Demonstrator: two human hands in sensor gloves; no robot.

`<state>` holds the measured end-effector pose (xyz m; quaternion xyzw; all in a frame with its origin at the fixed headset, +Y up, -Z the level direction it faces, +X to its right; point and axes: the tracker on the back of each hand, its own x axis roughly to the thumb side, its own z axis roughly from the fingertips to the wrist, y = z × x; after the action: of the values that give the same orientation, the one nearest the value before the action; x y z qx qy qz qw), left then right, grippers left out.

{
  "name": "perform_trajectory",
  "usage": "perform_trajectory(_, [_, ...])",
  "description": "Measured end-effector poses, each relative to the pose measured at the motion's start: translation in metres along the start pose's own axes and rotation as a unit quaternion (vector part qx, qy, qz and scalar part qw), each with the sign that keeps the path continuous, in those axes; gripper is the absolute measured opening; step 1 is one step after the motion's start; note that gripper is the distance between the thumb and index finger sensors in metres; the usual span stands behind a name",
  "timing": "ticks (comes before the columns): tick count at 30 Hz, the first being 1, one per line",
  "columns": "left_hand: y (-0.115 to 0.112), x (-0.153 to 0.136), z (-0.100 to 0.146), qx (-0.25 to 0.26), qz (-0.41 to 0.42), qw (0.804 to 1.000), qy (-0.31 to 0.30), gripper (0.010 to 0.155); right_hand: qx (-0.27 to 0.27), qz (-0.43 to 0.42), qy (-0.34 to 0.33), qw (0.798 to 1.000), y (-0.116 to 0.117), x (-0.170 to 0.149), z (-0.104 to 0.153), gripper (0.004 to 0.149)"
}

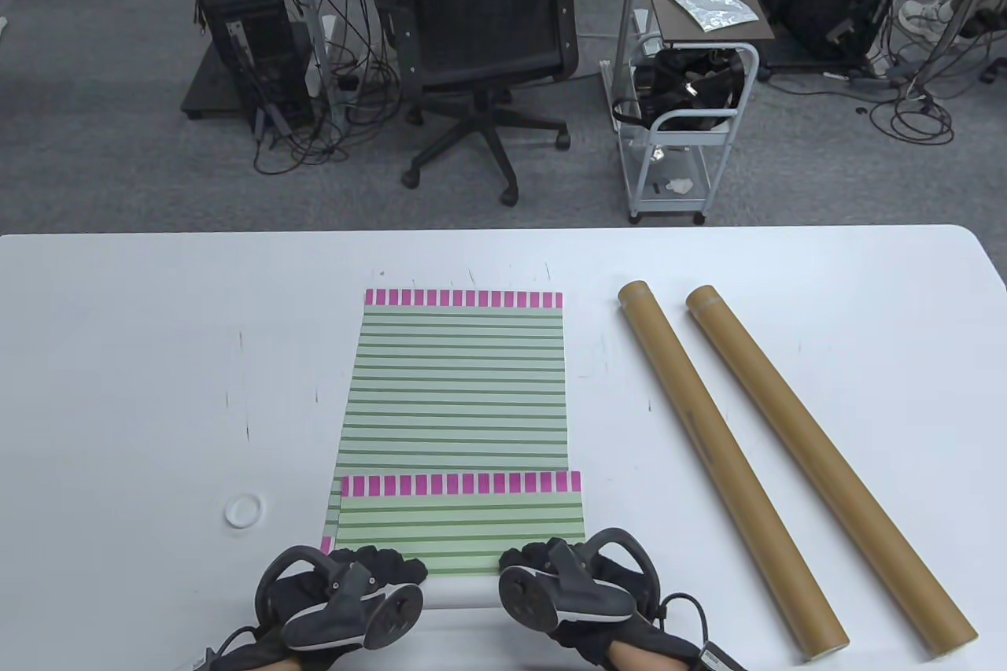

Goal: Roll up mouse pads and store in mailing tubes

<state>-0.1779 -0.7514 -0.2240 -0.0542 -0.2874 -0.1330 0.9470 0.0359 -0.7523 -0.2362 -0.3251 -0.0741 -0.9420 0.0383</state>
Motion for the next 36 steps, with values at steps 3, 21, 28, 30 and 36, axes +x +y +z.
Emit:
perform_trajectory(3, [0.0, 0.001, 0.001, 0.004, -0.004, 1.0, 0.001, 0.053, -0.009, 0.022, -0.003, 1.0, 0.0, 0.002, 0.001, 0.055])
perform_trajectory(21, [-0.007, -0.011, -0.005, -0.008, 0.056, 0.998, 0.019, 0.052, -0.044, 0.0, 0.025, 0.999, 0.002, -0.005, -0.004, 0.051])
perform_trajectory(28, [-0.008, -0.015, -0.011, -0.03, 0.095, 0.994, 0.033, 0.05, -0.049, 0.016, 0.028, 0.998, 0.002, -0.008, -0.004, 0.056])
perform_trajectory(30, [-0.008, -0.016, -0.011, -0.029, 0.094, 0.995, 0.037, 0.05, -0.047, 0.005, 0.028, 0.999, 0.003, -0.01, -0.005, 0.055])
perform_trajectory(36, [-0.008, -0.012, -0.01, -0.021, 0.069, 0.997, 0.032, 0.06, -0.045, 0.005, 0.03, 0.999, 0.003, -0.009, -0.006, 0.052])
